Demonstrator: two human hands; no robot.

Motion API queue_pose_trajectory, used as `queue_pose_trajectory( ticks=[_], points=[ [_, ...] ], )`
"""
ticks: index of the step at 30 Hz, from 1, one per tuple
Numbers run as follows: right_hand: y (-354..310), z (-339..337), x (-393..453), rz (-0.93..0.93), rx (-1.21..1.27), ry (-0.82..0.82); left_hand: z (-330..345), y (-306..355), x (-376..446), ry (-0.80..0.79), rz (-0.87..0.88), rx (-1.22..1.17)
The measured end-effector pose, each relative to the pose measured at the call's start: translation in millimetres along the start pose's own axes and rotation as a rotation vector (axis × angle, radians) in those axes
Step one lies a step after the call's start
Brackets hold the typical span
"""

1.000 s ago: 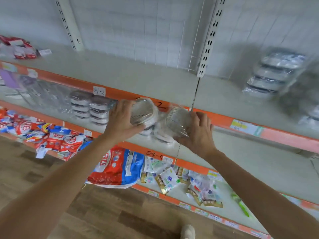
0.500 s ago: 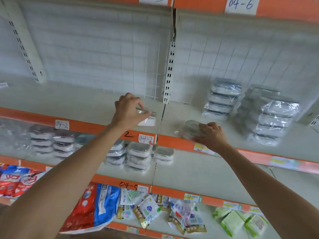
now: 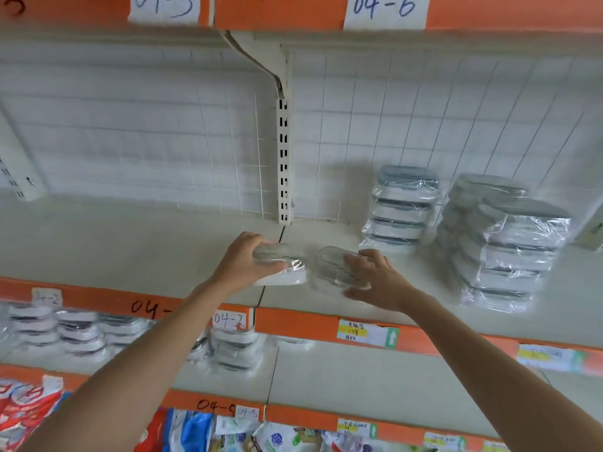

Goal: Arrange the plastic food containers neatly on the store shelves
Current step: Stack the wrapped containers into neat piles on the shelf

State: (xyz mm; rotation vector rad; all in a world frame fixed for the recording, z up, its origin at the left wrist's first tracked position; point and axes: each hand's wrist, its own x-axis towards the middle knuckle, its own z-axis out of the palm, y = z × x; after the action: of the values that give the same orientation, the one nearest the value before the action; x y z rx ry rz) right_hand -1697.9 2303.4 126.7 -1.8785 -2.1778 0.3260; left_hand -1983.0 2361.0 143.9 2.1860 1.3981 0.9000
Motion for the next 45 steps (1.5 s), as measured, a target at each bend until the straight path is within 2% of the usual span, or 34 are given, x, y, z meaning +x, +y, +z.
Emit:
queue_pose_trajectory(
  ticks=[4,7,9,11,15,19,21,24,28,35,40,45],
  points=[
    [9,-4,2,-0.055,0.158,0.013,-11,-16,11,-0.25,-0.143,0.108],
    [13,-11,6,-0.084,0.138,-0.021,-20,-10,29,-0.153,-0.159,0.08],
    [18,-17,7,-0.09,0.128,-0.046,-22,5,42,-0.049,-0.145,-0.025],
    [25,-24,7,-0.086,0.123,-0.068,-18,24,50,-0.032,-0.095,-0.147],
    [35,-39,2,-0.096,0.06,-0.037,11,63,62,-0.142,0.059,-0.195],
    [36,-64,-8,-0.118,0.209,0.098,55,82,74,-0.292,0.201,-0.11],
    [34,-71,-10,-0.148,0.157,0.087,69,82,74,-0.374,0.197,-0.114],
    [29,-68,-10,-0.102,0.097,-0.005,72,73,69,-0.39,0.198,-0.166],
    [21,-66,-4,-0.088,0.11,0.055,68,53,55,-0.456,0.136,-0.162],
    [18,-86,-10,0.004,0.05,-0.019,88,59,43,-0.373,0.114,-0.285],
    [22,-98,-19,0.088,-0.267,-0.023,118,83,49,-0.361,0.122,-0.303],
    [25,-105,-22,0.174,-0.338,-0.053,147,110,59,-0.342,0.135,-0.281]
  ],
)
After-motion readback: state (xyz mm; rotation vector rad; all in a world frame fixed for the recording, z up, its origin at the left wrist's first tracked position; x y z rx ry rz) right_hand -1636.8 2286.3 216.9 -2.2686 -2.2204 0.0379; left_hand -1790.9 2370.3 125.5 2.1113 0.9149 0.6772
